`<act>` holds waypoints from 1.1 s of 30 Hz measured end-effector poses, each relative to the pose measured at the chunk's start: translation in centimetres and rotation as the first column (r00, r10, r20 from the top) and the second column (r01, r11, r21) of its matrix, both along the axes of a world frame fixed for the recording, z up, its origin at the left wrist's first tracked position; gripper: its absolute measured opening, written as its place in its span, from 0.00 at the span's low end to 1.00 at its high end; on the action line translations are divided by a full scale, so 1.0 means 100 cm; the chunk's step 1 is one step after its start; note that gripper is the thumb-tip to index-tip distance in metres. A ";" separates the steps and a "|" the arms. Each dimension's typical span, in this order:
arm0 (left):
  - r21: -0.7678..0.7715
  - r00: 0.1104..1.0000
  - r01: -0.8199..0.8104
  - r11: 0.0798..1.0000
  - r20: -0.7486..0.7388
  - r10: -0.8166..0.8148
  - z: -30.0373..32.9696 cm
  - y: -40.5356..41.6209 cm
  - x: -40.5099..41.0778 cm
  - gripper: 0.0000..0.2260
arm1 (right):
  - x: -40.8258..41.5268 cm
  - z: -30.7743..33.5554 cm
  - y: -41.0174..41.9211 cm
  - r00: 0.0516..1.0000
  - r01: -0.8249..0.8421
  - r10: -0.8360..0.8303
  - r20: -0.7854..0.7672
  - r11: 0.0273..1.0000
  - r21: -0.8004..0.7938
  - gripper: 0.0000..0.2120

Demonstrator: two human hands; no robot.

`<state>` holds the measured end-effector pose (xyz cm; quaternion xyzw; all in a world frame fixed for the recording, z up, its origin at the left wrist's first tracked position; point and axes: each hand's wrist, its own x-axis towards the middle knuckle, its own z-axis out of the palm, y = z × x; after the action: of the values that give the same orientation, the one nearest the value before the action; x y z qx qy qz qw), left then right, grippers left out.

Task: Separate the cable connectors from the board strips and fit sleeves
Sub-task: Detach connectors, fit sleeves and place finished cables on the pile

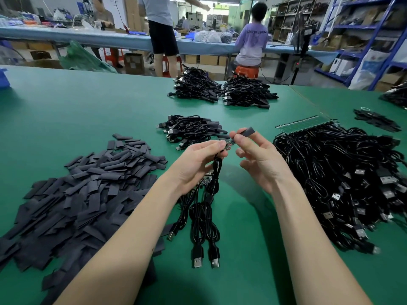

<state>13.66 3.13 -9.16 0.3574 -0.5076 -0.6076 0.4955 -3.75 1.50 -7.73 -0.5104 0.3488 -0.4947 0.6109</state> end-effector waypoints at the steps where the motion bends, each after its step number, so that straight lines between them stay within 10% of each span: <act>1: -0.008 1.000 0.006 1.000 0.006 -0.006 -0.001 0.000 0.000 0.06 | 0.001 -0.001 0.000 1.000 -0.006 0.006 -0.016 1.000 -0.001 0.12; 16: -0.405 0.941 -0.208 0.890 0.167 0.296 -0.003 -0.006 -0.003 0.05 | 0.004 -0.006 -0.002 0.977 0.211 -0.211 -0.005 0.973 0.096 0.03; 33: -0.455 0.920 -0.248 0.855 0.165 0.355 -0.009 -0.011 -0.002 0.06 | 0.014 -0.013 0.001 0.967 0.241 -0.240 -0.090 0.971 0.005 0.07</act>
<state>13.48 1.99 -10.04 0.3880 -0.6214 -0.3480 0.5850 -2.37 1.59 -9.01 -0.4812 0.4387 -0.5391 0.5342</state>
